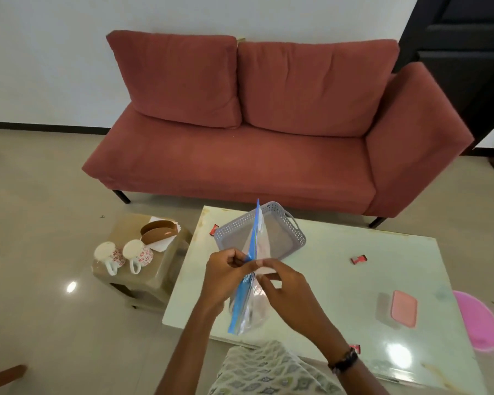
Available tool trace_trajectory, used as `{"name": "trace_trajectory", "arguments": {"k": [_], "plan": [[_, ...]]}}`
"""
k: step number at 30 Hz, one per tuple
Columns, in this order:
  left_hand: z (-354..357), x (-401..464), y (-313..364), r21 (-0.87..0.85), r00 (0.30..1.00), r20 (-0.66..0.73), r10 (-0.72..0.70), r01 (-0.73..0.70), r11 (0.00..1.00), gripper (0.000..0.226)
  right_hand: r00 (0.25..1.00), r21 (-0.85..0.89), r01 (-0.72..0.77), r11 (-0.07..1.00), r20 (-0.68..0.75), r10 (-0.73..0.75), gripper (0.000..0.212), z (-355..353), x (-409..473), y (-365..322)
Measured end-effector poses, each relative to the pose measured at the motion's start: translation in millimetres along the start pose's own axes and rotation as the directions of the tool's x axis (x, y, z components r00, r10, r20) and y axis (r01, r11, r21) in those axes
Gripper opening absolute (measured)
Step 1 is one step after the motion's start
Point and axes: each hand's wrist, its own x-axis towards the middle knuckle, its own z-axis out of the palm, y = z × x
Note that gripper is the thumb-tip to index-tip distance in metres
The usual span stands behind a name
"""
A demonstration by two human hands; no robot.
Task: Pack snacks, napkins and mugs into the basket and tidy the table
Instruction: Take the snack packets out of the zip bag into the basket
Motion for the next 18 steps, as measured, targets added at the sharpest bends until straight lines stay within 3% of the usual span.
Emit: {"name": "trace_trajectory", "arguments": {"k": [4, 9, 12, 14, 18], "plan": [[-15, -15, 6, -0.124, 0.984, 0.174, -0.04, 0.063, 0.99, 0.02, 0.997, 0.024, 0.072, 0.997, -0.022, -0.071, 0.046, -17, 21, 5], [-26, -31, 9, -0.152, 0.956, 0.293, 0.009, 0.038, 0.988, 0.018, 0.999, 0.17, -0.005, 0.985, 0.042, -0.002, 0.061, -42, 57, 8], [-28, -38, 11, -0.159, 0.932, 0.361, 0.029, 0.031, 0.987, 0.02, 0.989, 0.391, -0.033, 0.92, 0.145, -0.026, 0.035, -52, 70, 12], [-31, -43, 13, -0.167, 0.93, 0.367, 0.037, 0.027, 0.986, 0.023, 0.992, 0.516, -0.014, 0.857, 0.112, -0.051, 0.012, -55, 72, 16], [-43, -51, 18, -0.208, 0.942, 0.332, 0.055, 0.016, 0.978, 0.024, 0.999, 0.718, -0.01, 0.696, 0.035, -0.021, 0.02, -55, 70, 15]]}}
